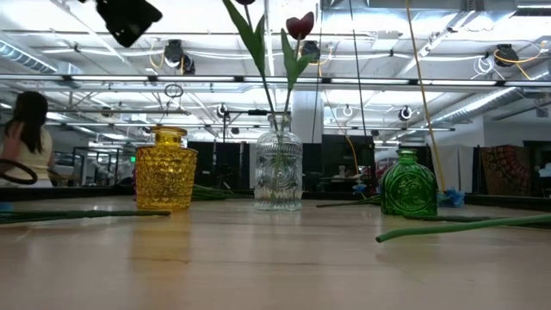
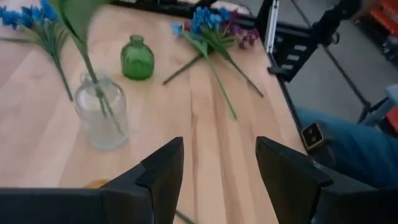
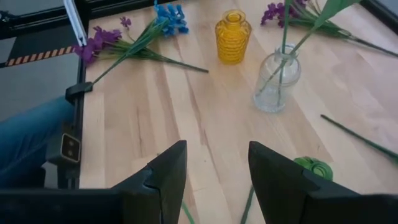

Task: Sort flowers into vase by color
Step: Put the red tulip into the transparent vase

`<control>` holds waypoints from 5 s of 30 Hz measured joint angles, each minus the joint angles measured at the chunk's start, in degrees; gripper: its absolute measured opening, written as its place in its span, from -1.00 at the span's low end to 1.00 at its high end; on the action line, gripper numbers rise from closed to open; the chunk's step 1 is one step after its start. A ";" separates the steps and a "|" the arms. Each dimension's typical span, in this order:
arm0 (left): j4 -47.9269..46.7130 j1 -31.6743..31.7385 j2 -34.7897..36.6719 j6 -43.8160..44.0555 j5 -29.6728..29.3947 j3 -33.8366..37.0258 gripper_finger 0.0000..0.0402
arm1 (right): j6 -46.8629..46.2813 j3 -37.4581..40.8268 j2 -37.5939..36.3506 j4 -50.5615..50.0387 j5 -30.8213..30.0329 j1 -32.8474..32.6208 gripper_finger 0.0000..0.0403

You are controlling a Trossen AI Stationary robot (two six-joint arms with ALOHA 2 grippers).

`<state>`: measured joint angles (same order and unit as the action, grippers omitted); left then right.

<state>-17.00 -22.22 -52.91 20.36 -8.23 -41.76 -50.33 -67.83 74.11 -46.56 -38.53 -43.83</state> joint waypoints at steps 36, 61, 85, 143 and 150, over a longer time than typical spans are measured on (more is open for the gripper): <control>18.86 -20.31 -20.52 7.78 -18.09 0.02 0.03 | -16.13 0.00 18.49 -15.86 28.04 -2.59 -0.19; 23.96 -20.31 -20.64 4.37 -24.85 0.02 0.03 | -10.76 0.00 21.38 -16.44 28.14 -0.69 -0.48; 23.83 -20.31 -20.02 2.86 -22.08 0.02 0.03 | -1.02 0.00 27.64 -6.11 25.28 0.76 -0.10; 16.78 -20.11 -13.88 2.63 -29.83 -2.73 0.03 | 18.58 -0.04 3.08 3.99 -0.80 2.72 -1.00; 26.12 -20.10 -13.88 -5.71 -29.84 -2.73 0.03 | 29.86 -0.11 -2.14 11.81 -6.06 3.46 -1.00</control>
<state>9.12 -42.32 -66.78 14.65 -38.07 -44.49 -20.46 -67.94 71.97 -34.75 -44.58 -40.36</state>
